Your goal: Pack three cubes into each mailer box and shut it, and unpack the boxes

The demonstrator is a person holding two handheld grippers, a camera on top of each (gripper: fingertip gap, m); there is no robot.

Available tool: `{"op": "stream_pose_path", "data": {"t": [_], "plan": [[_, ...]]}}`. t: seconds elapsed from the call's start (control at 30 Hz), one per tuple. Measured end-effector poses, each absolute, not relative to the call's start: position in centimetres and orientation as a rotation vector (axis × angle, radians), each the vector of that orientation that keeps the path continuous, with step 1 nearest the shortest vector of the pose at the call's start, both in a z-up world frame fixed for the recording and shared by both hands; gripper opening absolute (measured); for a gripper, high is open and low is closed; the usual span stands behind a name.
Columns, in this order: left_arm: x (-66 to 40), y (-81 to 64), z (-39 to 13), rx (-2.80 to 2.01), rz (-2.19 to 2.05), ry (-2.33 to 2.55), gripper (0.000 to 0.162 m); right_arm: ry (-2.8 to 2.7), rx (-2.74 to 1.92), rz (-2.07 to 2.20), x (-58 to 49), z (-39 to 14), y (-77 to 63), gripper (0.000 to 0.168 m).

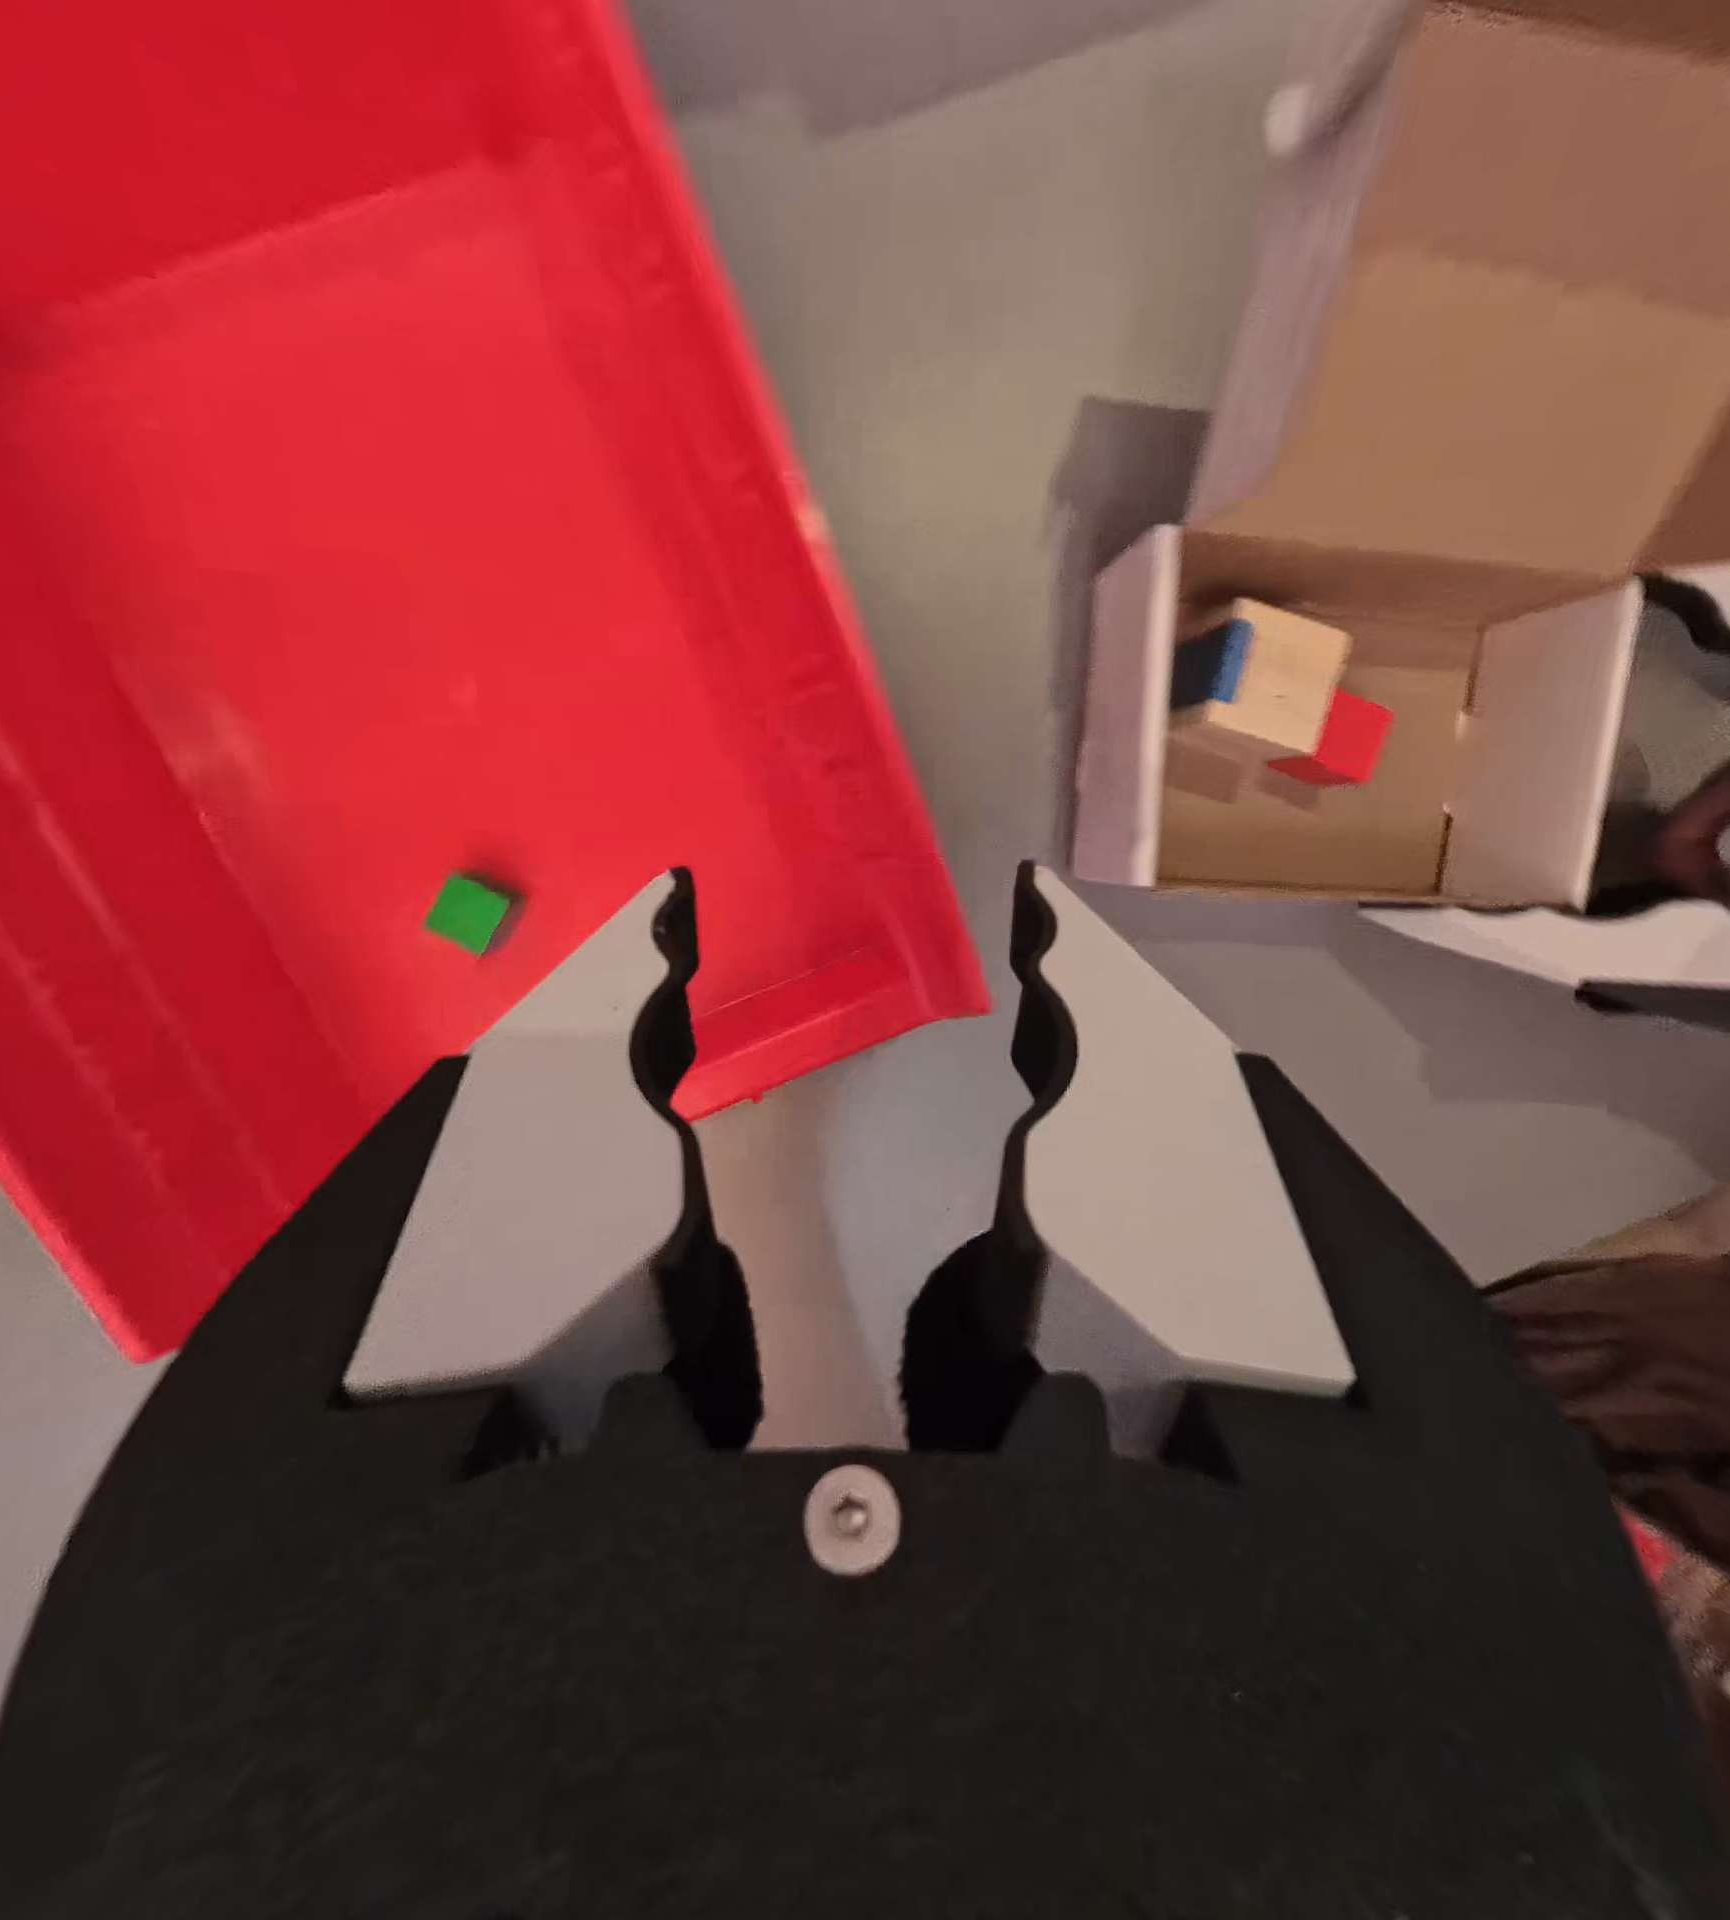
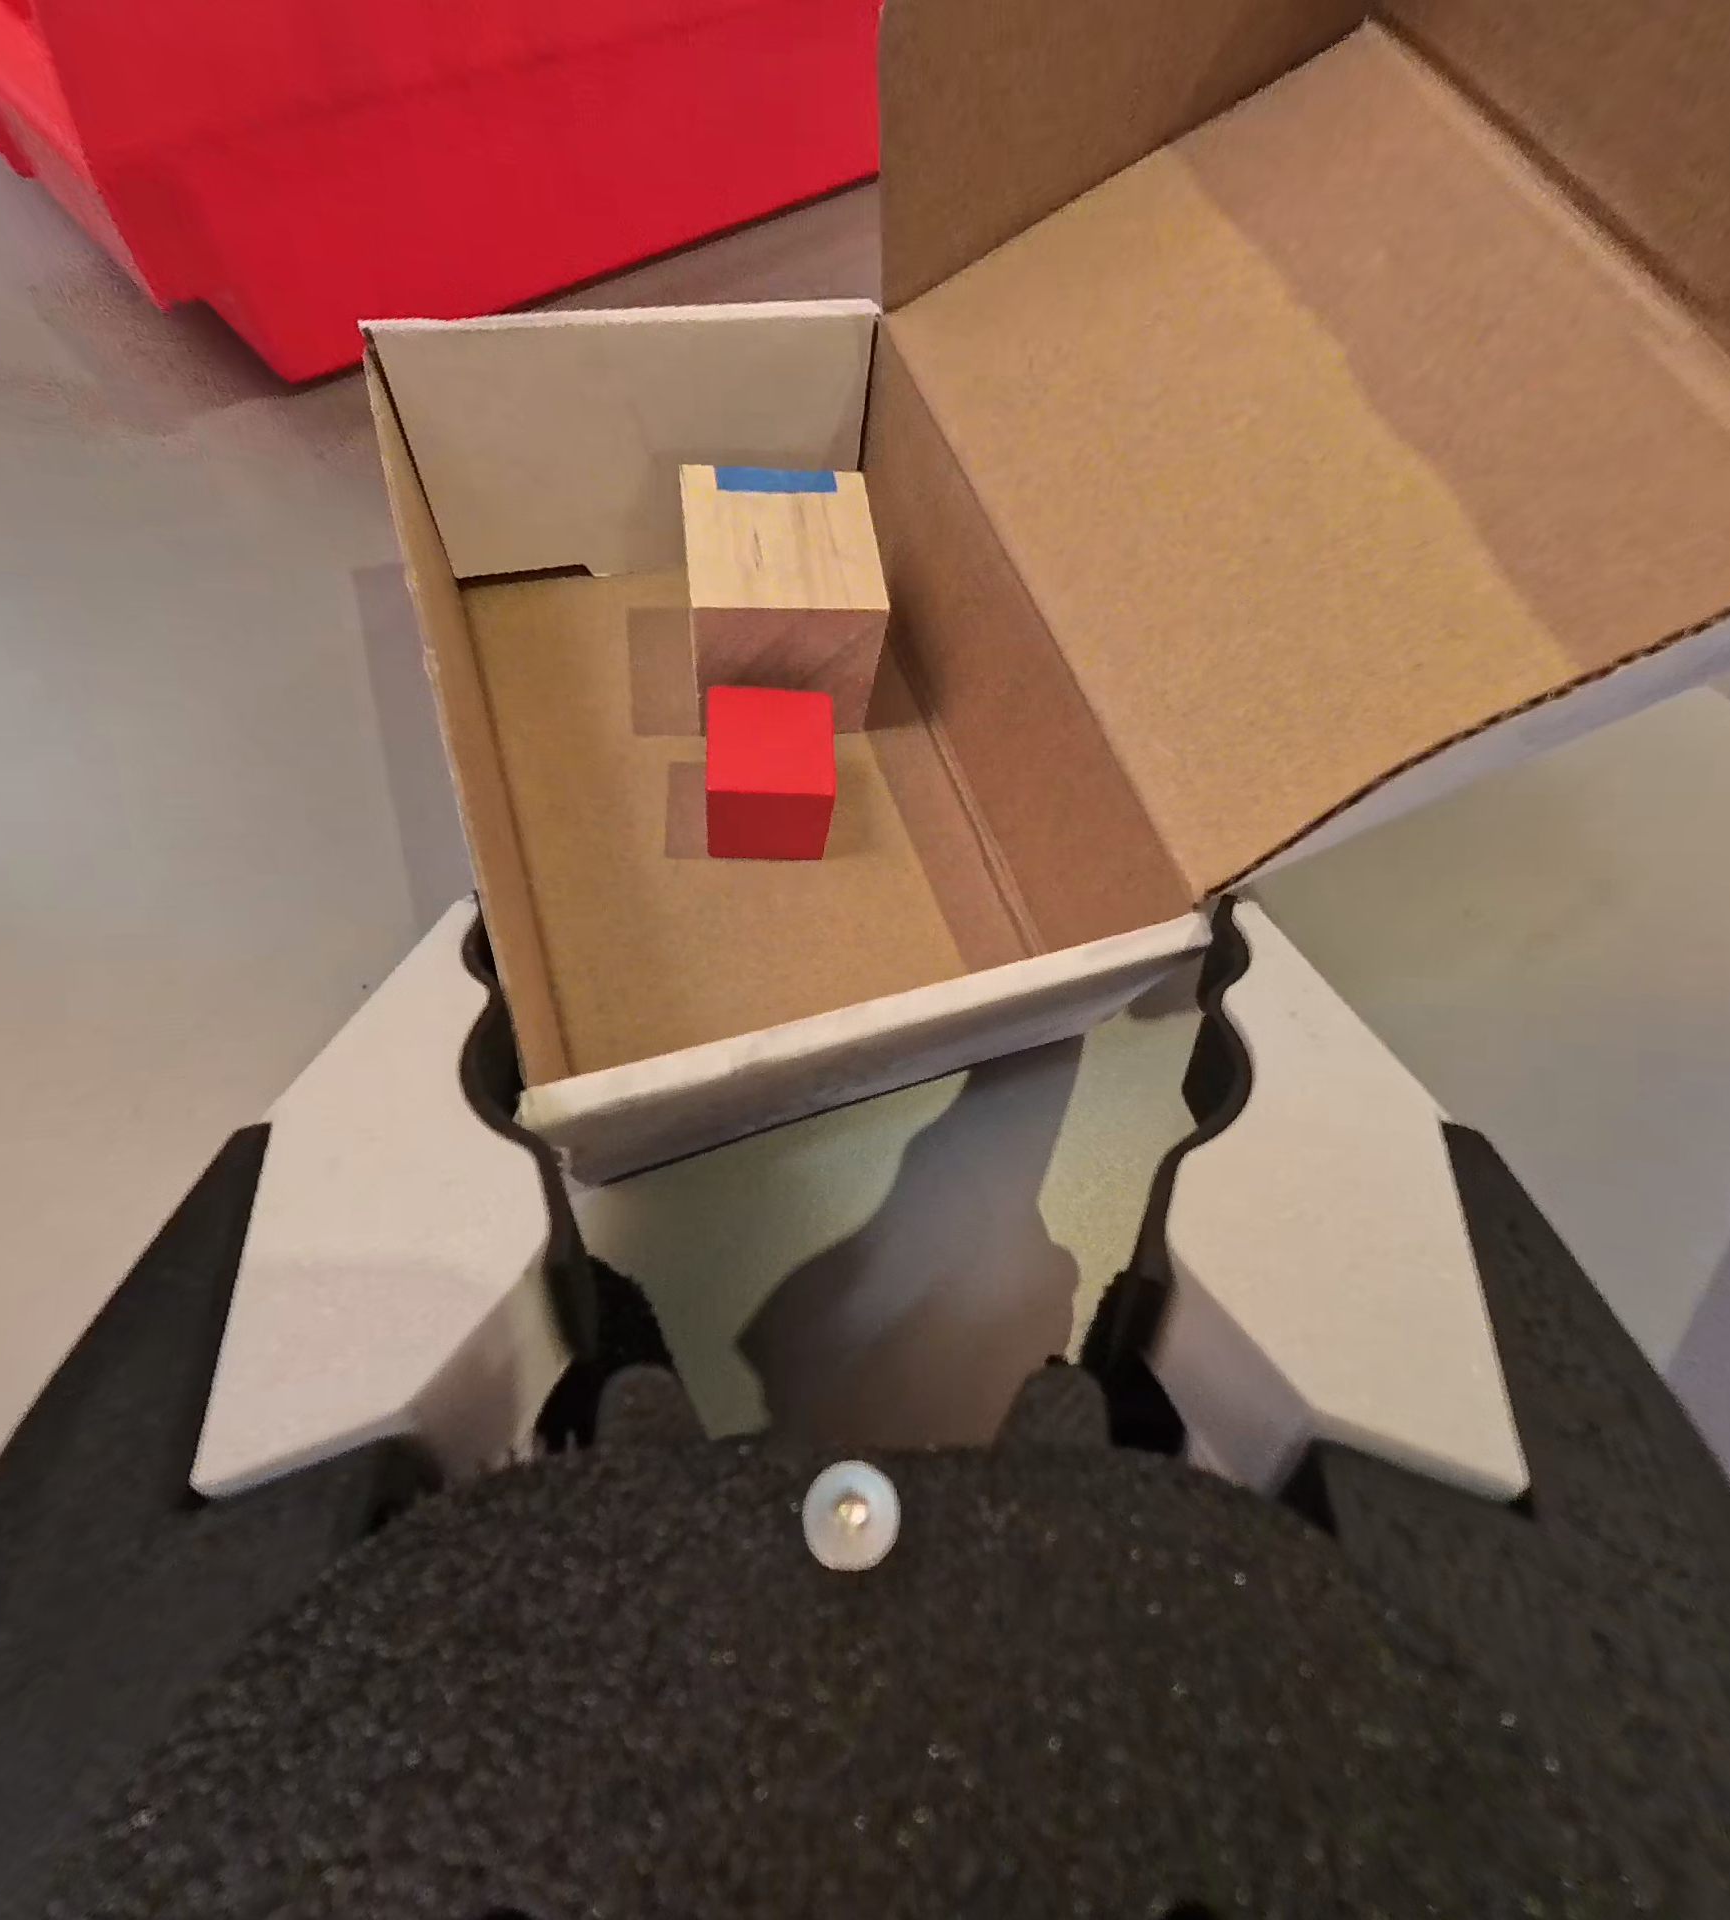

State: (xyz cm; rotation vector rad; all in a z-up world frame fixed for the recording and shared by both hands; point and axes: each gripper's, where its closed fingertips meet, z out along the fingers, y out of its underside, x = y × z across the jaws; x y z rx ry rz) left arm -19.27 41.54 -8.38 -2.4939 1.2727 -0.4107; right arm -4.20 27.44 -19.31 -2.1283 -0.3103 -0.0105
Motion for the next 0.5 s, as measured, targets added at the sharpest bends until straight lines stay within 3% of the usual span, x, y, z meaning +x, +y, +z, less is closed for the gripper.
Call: {"op": "stream_pose_path", "data": {"t": [0.2,0.4,0.43,0.5], "plan": [[-23.9,45.2,-15.2,-2.745,-0.344,1.053,0.072,-0.310,-2.131,-0.010,-4.2,-19.3,27.4,0.130],[-26.7,48.3,-19.9,-2.891,-0.233,0.898,0.072,-0.311,-2.131,-0.007,-4.2,-19.3,27.4,0.130],[-27.0,48.6,-20.1,-2.901,-0.235,0.867,0.071,-0.312,-2.130,-0.006,-4.2,-19.3,27.4,0.130],[-27.6,49.7,-20.4,-2.906,-0.220,0.791,0.052,-0.311,-2.127,-0.004,-4.2,-19.3,27.5,0.130]]}}
